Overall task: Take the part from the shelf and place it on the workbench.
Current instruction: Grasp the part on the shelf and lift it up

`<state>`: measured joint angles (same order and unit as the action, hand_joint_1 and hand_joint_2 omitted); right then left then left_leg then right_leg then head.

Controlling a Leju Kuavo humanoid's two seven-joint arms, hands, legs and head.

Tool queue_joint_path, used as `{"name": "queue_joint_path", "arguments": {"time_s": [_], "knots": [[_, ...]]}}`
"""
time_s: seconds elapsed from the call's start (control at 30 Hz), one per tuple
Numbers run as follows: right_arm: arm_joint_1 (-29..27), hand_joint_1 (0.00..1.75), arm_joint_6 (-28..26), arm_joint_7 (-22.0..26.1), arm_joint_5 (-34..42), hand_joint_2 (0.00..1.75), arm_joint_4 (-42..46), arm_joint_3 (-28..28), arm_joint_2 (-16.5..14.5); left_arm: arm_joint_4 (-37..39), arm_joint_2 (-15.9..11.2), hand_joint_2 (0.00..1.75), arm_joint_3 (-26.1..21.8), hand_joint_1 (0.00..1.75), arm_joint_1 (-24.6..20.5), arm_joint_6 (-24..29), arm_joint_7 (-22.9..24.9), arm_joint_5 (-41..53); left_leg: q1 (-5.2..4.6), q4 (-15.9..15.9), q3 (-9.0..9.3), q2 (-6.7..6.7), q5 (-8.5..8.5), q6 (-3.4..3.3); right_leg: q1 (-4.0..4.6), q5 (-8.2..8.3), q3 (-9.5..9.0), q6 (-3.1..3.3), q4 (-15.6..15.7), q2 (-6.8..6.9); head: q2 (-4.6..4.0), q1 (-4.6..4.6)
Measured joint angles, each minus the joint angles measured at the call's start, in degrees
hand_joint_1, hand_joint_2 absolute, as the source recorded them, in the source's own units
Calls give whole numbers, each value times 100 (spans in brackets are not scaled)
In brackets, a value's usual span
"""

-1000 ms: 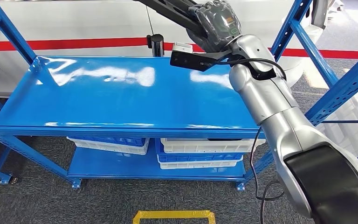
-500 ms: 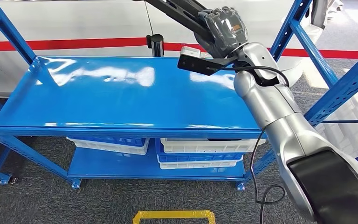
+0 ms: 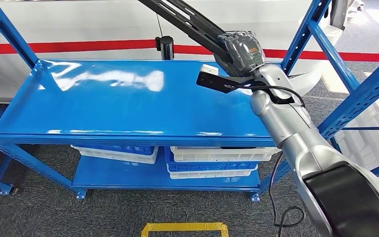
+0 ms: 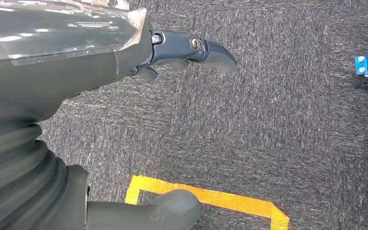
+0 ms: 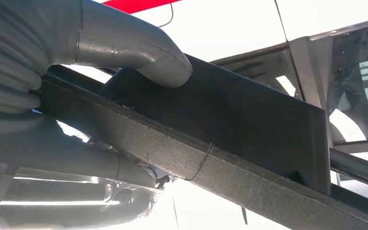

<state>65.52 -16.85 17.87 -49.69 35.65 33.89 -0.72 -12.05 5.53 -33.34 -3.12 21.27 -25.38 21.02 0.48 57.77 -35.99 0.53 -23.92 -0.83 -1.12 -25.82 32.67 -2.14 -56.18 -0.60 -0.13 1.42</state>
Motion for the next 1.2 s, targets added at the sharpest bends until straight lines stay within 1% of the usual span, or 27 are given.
{"name": "queue_joint_path", "arguments": {"time_s": [0.13, 0.17, 0.2, 0.23, 0.27, 0.33, 0.37, 0.4, 0.43, 0.47, 0.5, 0.53, 0.57, 0.63, 0.67, 0.7, 0.73, 0.77, 0.83, 0.87, 0.9, 0.93, 1.0, 1.03, 1.07, 1.13, 1.2], "knots": [[-8, 169, -4, 14, 13, 175, -57, 3, 13, 7, -26, 175, 2, 0, 0, -7, 25, 41, -37, 2, 6, -4, 6, -73, -41, 16, -10, -78, 12, -2, 0, 3], [-15, 169, -8, 14, 11, 175, -61, 3, 19, 7, -25, 175, 3, 0, -2, -4, 28, 53, -28, -22, 21, -14, 29, -105, -51, -3, 2, -94, -10, 0, 0, 3], [-20, 169, -14, 14, 9, 175, -63, 3, 28, 7, -23, 175, 5, 0, -4, 1, 31, 61, -15, -52, 35, -23, 48, -133, -54, -70, 44, -88, -100, 4, 0, -3], [-25, 169, -23, 14, 6, 175, -66, 3, 38, 7, -23, 175, 6, 0, -6, 5, 31, 65, 1, -81, 49, -32, 68, -162, -55, -187, 134, -70, -300, 8, 0, -10], [-34, 169, -32, 14, 2, 175, -72, 4, 47, 7, -22, 175, 7, 0, -7, 11, 32, 67, 12, -96, 57, -39, 78, -178, -60, -354, 287, -43, -632, 14, 0, -15], [-70, 169, -45, 14, -4, 175, -90, 9, 60, 7, -24, 175, 7, 0, -7, 24, 33, 72, 14, -98, 55, -38, 81, -185, -52, -660, 658, -25, -1444, 16, 0, -22], [-95, 169, -46, 14, -6, 175, -101, 15, 68, 7, -23, 175, 8, 0, -7, 31, 33, 78, 13, -96, 54, -36, 81, -185, -49, -719, 780, -44, -1704, 16, 0, -21], [-117, 169, -46, 14, -10, 175, -112, 22, 76, 7, -22, 175, 8, 0, -6, 38, 34, 89, 14, -94, 53, -32, 82, -183, -49, -684, 800, -82, -1745, 16, 0, -25], [-128, 169, -46, 14, -13, 175, -120, 28, 81, 8, -19, 175, 9, 0, -6, 44, 36, 101, 18, -88, 53, -29, 83, -178, -58, -562, 701, -131, -1545, 20, 0, -25], [-128, 169, -46, 14, -15, 175, -125, 32, 84, 8, -17, 175, 9, 0, -6, 51, 37, 111, 24, -77, 52, -27, 81, -164, -74, -394, 507, -178, -1157, 31, 0, -27], [-121, 169, -47, 14, -17, 175, -127, 34, 87, 9, -19, 175, 9, 0, -6, 57, 40, 119, 25, -62, 44, -26, 77, -136, -84, -254, 279, -198, -744, 42, 0, -31], [-116, 169, -48, 15, -16, 175, -128, 36, 84, 9, -19, 175, 9, 0, -8, 64, 43, 122, 24, -48, 36, -26, 77, -97, -72, -136, 111, -188, -435, 38, 0, -25], [-111, 169, -50, 17, -16, 175, -130, 38, 84, 9, -22, 175, 9, 0, -10, 70, 45, 124, 16, -28, 26, -24, 80, -57, -55, -80, 15, -156, -244, 35, 0, -27], [-113, 169, -55, 20, -10, 175, -136, 44, 82, 9, -26, 175, 8, 0, -10, 77, 49, 125, 9, -15, 10, -17, 104, 17, -14, -47, 25, -60, -206, 10, 0, -18], [-112, 169, -57, 22, -7, 175, -138, 45, 84, 10, -28, 175, 7, 0, -8, 79, 50, 125, 21, -1, -6, -13, 97, 47, -36, -40, 36, -12, -189, 12, 0, -22], [-111, 169, -60, 26, -3, 175, -138, 48, 80, 11, -28, 175, 7, 0, -4, 81, 50, 125, 36, 58, -40, -16, 32, 76, -50, -19, 48, 51, -185, 13, 0, -14], [-108, 169, -61, 29, -1, 175, -138, 50, 74, 12, -28, 175, 7, 0, -3, 82, 51, 125, 53, 214, -109, -22, -104, 104, -64, 6, 60, 117, -177, 15, 0, -12], [-105, 169, -62, 33, 0, 175, -139, 52, 67, 13, -28, 175, 7, 0, -2, 86, 51, 125, 67, 484, -220, -27, -307, 126, -68, 28, 78, 176, -174, 18, 0, -7], [-109, 169, -64, 37, 1, 175, -141, 59, 55, 14, -30, 175, 6, 0, -2, 92, 51, 125, 75, 1251, -511, -32, -741, 167, -32, 67, 130, 254, -175, 22, 0, -1], [-117, 169, -64, 38, 1, 175, -143, 61, 52, 15, -31, 175, 5, 0, -1, 94, 51, 125, 75, 1541, -608, -32, -854, 178, -15, 83, 155, 269, -176, 25, 0, -2], [-126, 169, -64, 38, 1, 175, -144, 62, 50, 15, -31, 175, 5, 0, 1, 95, 51, 125, 75, 1652, -614, -33, -861, 179, -1, 101, 178, 281, -177, 27, 0, -2], [-134, 169, -64, 38, 1, 175, -145, 62, 49, 16, -31, 175, 5, 0, 2, 94, 51, 125, 75, 1523, -499, -34, -762, 169, 9, 115, 194, 280, -178, 27, 0, -3], [-137, 169, -64, 38, 1, 175, -147, 62, 47, 16, -33, 175, 5, 0, -1, 94, 50, 125, 70, 770, -8, -33, -469, 115, 25, 140, 210, 261, -180, 27, 0, -2], [-133, 169, -65, 38, 1, 175, -147, 62, 48, 16, -36, 175, 5, 0, -5, 94, 49, 126, 57, 410, 220, -33, -371, 85, 37, 157, 218, 236, -180, 27, 0, -5], [-129, 169, -66, 37, 1, 175, -147, 62, 46, 16, -38, 175, 5, 0, -8, 95, 46, 128, 39, 167, 364, -32, -323, 55, 45, 175, 225, 208, -180, 28, 0, -7], [-126, 169, -68, 37, 1, 175, -147, 62, 39, 16, -41, 175, 4, 0, -10, 102, 43, 132, -2, 50, 412, -30, -303, 13, 50, 223, 242, 135, -170, 34, 0, 0], [-126, 169, -72, 38, 2, 175, -148, 62, 38, 17, -39, 175, 3, 0, -9, 111, 42, 132, 6, -25, 396, -42, -226, -57, 58, 211, 282, 72, -192, 40, 0, 8]]}}
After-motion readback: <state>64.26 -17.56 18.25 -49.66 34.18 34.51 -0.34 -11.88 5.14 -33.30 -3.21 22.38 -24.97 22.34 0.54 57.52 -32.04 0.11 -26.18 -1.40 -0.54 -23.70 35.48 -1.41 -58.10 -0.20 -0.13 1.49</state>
